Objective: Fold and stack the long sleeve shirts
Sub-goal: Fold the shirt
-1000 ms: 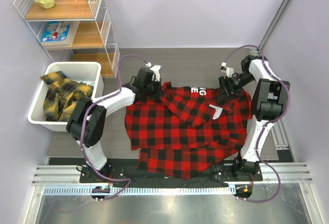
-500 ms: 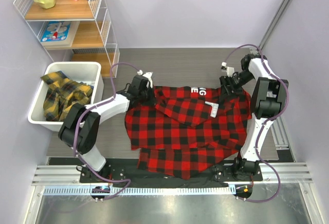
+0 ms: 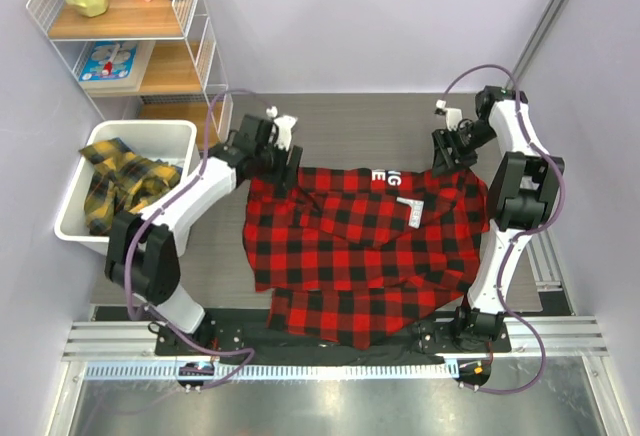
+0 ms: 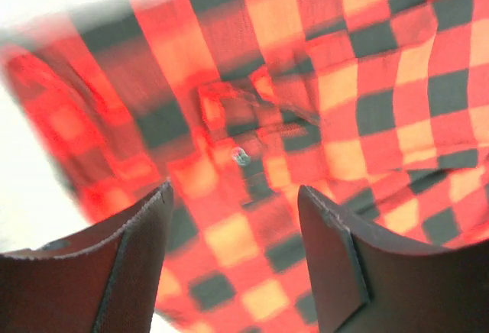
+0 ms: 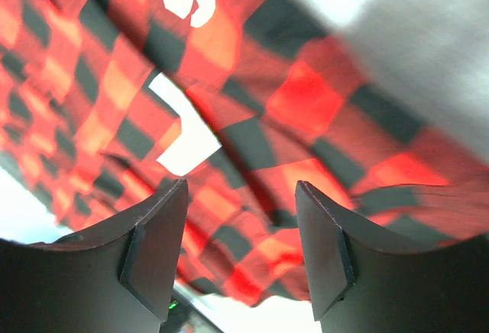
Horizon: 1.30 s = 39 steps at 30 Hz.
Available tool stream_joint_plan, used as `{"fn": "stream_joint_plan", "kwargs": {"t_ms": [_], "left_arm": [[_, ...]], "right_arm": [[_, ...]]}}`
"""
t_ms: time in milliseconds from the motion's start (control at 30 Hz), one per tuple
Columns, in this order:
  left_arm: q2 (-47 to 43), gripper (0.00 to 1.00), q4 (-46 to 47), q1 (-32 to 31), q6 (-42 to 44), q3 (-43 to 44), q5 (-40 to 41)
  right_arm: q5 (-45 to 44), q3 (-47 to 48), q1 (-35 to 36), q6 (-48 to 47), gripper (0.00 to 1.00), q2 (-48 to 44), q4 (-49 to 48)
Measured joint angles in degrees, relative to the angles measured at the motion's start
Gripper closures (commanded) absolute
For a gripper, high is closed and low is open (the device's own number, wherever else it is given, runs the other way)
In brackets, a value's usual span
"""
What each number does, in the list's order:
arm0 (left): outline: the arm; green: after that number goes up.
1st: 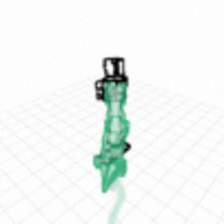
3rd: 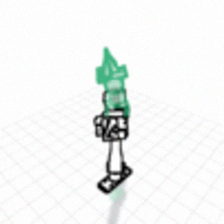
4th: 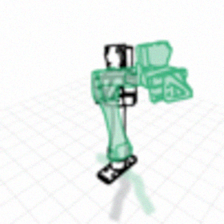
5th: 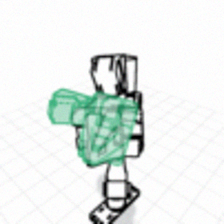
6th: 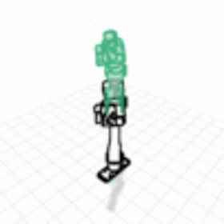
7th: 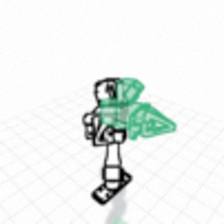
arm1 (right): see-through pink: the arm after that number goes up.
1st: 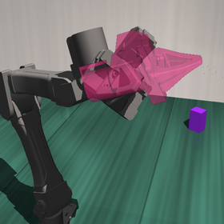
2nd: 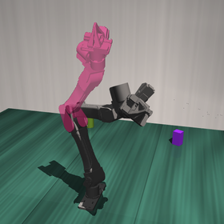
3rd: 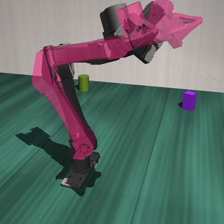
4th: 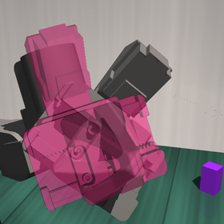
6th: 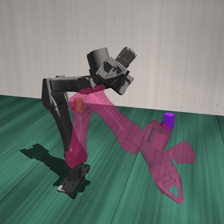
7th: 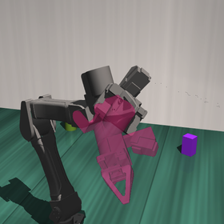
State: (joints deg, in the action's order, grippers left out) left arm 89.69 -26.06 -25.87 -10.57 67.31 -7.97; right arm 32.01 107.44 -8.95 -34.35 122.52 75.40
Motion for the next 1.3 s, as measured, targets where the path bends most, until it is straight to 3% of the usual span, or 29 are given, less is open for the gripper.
{"fn": "stream_joint_plan", "kwargs": {"t_ms": [233, 467, 667, 867, 1033, 1067, 1200, 1300], "left_arm": [[20.0, 0.34, -15.5, 3.7, 28.3, 30.3, -4.7], [36.0, 0.34, -29.9, 6.6, 43.3, 45.4, -7.6], [40.5, 0.35, -35.2, 9.0, 49.0, 50.2, -7.9], [41.6, 0.4, -37.2, 10.7, 51.7, 50.6, -7.8], [42.4, 0.55, -37.2, 12.0, 52.2, 50.8, -7.6], [42.7, 0.61, -37.2, 12.3, 52.5, 51.0, -7.6], [43.8, 0.67, -37.0, 13.6, 52.7, 51.7, -7.7], [44.0, 0.78, -37.0, 14.1, 52.5, 51.7, -8.0]], "right_arm": [[-5.8, 7.4, 0.0, -2.3, 0.31, 1.3, -3.8], [-12.0, 10.1, 0.6, -7.5, 0.28, 4.7, -8.4], [-14.5, 10.1, 0.9, -10.8, 0.32, 7.3, -9.5], [-15.6, 9.5, 1.0, -13.8, 0.42, 7.7, -9.5], [-17.0, 9.1, 1.0, -15.3, 0.53, 8.5, -9.9], [-17.3, 9.0, 1.0, -15.5, 0.53, 8.8, -10.0], [-18.4, 8.8, 1.0, -16.4, 0.54, 9.7, -10.4], [-18.9, 8.4, 1.0, -16.9, 0.68, 9.8, -10.6]]}}
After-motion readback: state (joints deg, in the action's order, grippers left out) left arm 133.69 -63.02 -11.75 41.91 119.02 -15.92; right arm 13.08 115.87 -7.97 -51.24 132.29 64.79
